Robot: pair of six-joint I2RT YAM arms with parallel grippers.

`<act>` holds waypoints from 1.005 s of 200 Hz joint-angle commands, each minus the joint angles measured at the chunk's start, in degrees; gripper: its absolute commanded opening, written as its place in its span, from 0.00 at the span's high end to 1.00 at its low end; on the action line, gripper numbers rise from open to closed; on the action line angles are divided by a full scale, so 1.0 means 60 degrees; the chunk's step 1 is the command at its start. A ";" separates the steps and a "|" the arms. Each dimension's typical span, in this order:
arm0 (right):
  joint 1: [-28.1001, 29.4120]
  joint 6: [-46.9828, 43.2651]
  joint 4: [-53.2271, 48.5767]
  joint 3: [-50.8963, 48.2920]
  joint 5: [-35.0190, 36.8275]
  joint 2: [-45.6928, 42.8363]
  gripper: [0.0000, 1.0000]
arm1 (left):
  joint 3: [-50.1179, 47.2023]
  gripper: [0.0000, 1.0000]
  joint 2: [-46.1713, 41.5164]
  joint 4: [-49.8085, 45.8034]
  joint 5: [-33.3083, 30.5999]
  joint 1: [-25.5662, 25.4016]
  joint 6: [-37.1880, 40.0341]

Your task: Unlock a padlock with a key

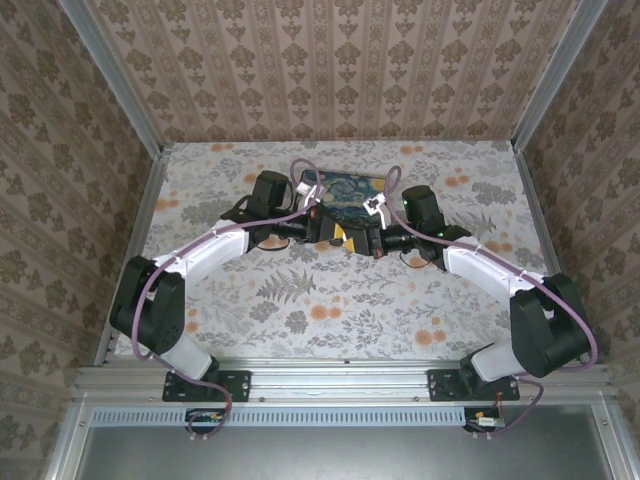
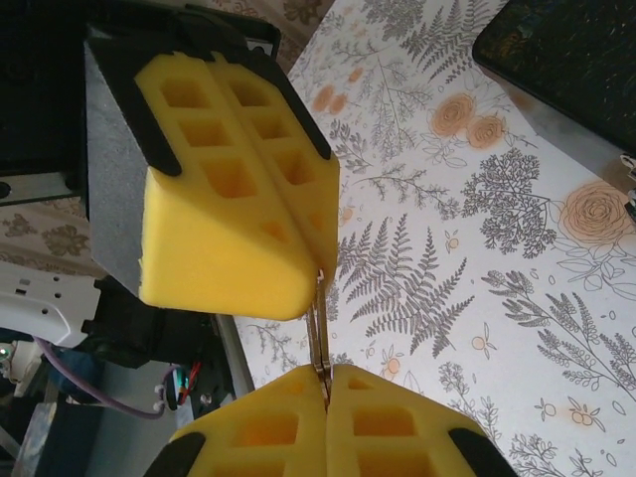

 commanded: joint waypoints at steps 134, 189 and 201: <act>0.0057 0.0043 0.0074 -0.0101 -0.0123 -0.0068 1.00 | 0.0035 0.68 -0.0426 -0.0273 0.0070 0.0030 0.0214; 0.0058 0.0040 0.0053 -0.0148 -0.0148 -0.0127 1.00 | 0.0192 0.73 -0.0227 -0.0317 0.0024 -0.0173 0.0257; 0.0058 0.0040 0.0068 -0.0166 -0.0144 -0.0147 1.00 | 0.0232 0.74 -0.0237 -0.0386 0.0035 -0.0173 0.0299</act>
